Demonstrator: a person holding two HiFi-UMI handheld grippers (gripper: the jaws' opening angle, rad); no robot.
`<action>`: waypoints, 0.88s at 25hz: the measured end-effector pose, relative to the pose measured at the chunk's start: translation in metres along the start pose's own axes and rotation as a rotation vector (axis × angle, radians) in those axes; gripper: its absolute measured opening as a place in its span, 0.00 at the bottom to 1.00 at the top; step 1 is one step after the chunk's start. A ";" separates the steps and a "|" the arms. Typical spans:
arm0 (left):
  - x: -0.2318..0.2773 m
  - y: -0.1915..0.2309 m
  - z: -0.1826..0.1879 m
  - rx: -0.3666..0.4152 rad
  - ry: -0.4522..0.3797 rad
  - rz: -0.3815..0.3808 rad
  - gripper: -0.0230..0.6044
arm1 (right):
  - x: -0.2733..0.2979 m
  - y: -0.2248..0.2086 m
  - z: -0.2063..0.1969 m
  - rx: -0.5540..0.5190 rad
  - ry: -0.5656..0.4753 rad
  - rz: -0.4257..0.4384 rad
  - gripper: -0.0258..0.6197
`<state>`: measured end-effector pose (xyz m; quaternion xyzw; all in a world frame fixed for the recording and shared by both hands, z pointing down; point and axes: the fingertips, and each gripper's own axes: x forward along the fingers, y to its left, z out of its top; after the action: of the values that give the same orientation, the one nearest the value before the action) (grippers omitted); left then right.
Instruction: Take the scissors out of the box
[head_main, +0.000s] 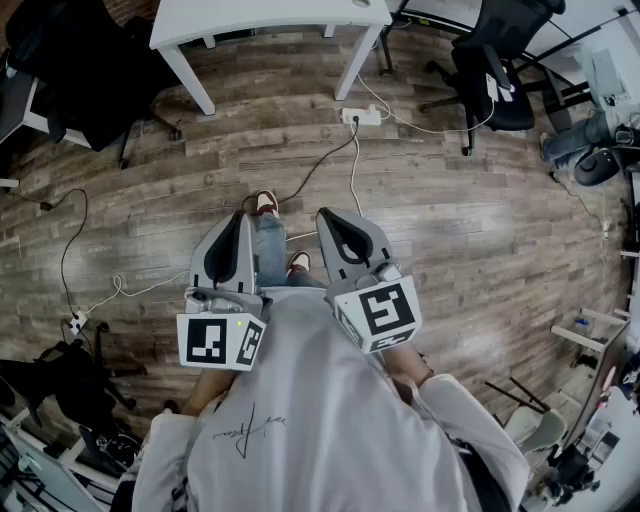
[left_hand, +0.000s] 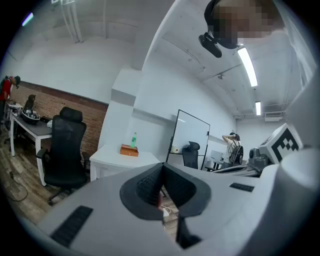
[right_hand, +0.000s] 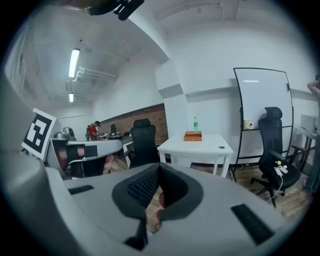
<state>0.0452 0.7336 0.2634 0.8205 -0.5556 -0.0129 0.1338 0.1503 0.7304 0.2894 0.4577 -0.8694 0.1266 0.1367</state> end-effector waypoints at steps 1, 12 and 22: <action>0.005 0.003 0.000 0.005 0.000 0.000 0.04 | 0.006 -0.002 0.002 -0.003 -0.001 0.000 0.05; 0.072 0.044 0.017 0.044 0.018 -0.012 0.04 | 0.071 -0.027 0.025 0.008 0.008 0.004 0.05; 0.146 0.086 0.022 0.003 0.094 -0.054 0.04 | 0.141 -0.053 0.051 0.021 0.026 0.025 0.05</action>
<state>0.0191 0.5651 0.2807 0.8351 -0.5264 0.0228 0.1579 0.1117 0.5762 0.2970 0.4466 -0.8718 0.1433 0.1415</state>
